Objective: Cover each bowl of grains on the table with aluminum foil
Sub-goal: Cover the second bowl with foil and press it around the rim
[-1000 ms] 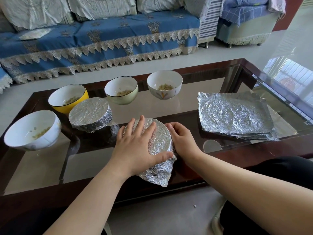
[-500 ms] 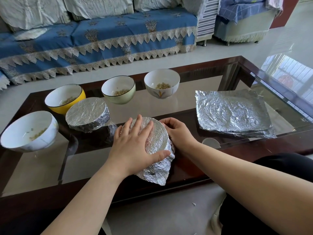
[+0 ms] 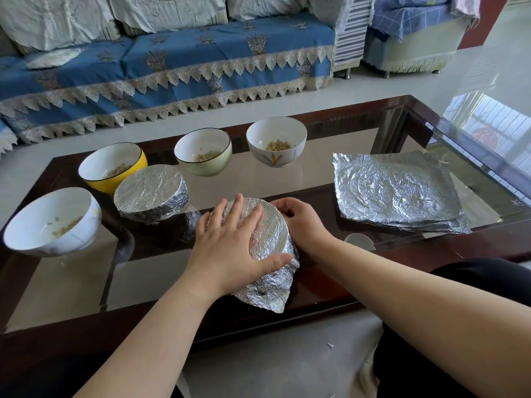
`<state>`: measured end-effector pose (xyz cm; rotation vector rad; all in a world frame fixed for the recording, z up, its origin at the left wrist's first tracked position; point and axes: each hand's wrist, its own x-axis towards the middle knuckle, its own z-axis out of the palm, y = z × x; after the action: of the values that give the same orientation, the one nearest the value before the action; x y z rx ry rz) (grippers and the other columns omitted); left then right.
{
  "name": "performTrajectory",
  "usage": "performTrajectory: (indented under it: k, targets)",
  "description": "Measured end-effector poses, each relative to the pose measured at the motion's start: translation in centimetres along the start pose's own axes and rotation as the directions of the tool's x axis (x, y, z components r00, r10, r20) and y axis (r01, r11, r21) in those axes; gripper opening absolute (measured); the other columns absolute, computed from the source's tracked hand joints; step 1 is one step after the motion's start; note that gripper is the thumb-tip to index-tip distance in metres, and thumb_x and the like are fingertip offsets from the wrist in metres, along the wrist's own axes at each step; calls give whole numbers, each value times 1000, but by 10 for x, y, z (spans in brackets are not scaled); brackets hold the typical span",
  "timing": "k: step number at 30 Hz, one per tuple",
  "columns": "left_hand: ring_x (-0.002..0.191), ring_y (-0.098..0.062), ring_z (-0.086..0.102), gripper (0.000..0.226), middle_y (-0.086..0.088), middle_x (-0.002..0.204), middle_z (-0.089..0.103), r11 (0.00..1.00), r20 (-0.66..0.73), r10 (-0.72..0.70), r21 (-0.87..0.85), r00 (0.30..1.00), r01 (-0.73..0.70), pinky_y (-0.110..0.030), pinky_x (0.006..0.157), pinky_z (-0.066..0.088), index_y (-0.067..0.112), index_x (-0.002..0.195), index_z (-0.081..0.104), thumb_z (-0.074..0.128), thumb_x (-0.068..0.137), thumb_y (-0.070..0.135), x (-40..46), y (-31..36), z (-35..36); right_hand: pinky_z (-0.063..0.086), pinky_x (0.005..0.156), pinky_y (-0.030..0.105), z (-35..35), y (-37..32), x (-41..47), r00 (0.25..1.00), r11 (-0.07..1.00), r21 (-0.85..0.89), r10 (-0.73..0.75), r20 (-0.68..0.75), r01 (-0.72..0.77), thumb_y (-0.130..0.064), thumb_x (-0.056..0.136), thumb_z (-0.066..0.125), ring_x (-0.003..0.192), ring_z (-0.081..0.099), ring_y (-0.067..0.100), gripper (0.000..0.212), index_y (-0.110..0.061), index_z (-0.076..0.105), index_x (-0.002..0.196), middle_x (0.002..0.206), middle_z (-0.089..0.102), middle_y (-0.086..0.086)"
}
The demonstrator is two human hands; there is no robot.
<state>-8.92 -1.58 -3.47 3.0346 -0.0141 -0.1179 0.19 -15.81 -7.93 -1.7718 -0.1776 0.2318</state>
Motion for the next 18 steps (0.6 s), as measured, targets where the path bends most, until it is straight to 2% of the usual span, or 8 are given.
performTrajectory:
  k: [3, 6, 8, 11, 14, 16, 18]
  targets:
    - [151, -20, -11, 117, 4, 165, -13, 1000, 2, -10, 10, 1000, 10, -49, 120, -1, 41, 155, 0, 8, 54, 100, 1, 1, 0, 55, 71, 33, -1, 2, 4, 999, 994, -106, -26, -27, 23, -6, 91, 62, 78, 68, 22, 14, -13, 71, 100, 86, 72, -1]
    - [151, -21, -10, 116, 4, 165, -12, 1000, -4, -15, 12, 1000, 15, -49, 120, -1, 42, 155, 0, 8, 55, 99, 1, 1, 0, 56, 86, 35, 0, 7, 6, 999, 991, -130, 10, -41, -15, -14, 90, 66, 88, 71, 17, 22, -11, 72, 110, 95, 75, 2]
    - [151, -21, -10, 115, 4, 165, -12, 1000, -8, -17, 16, 1000, 17, -49, 120, 0, 42, 155, -1, 9, 56, 99, 1, 1, 1, 55, 89, 36, 1, 7, 6, 999, 991, -133, 18, -45, -24, -18, 89, 68, 88, 71, 14, 25, -11, 72, 113, 97, 75, 1]
    - [151, -21, -10, 114, 4, 165, -12, 1000, -10, -16, 18, 1000, 17, -48, 120, -1, 42, 155, 0, 10, 56, 99, 0, 1, 1, 53, 90, 32, -3, 1, 3, 997, 990, -141, 18, -69, -28, -23, 94, 63, 90, 69, 13, 24, -12, 72, 112, 96, 74, -2]
    - [151, -21, -11, 113, 4, 165, -12, 1000, -8, -11, 18, 1000, 11, -49, 120, -2, 42, 155, 0, 10, 58, 99, 0, 1, 0, 53, 85, 34, -10, -7, -4, 997, 989, -141, 28, -76, -39, -30, 100, 51, 88, 69, 16, 28, -15, 74, 105, 86, 74, -5]
    - [151, -21, -10, 113, 3, 166, -11, 1000, -14, -13, 22, 1000, 13, -49, 120, -1, 42, 155, 1, 10, 58, 99, 0, 1, 0, 51, 80, 34, -13, -10, -11, 998, 980, -195, 10, -67, -23, -36, 101, 47, 85, 69, 20, 37, -13, 75, 96, 84, 75, 3]
    - [151, -22, -9, 114, 3, 166, -10, 1000, -20, -19, 24, 1000, 20, -49, 120, -1, 42, 155, 1, 8, 56, 99, 1, 1, 1, 50, 76, 37, -12, -11, -20, 998, 969, -249, -26, -56, 12, -40, 101, 43, 85, 66, 30, 49, 0, 70, 93, 87, 72, 17]
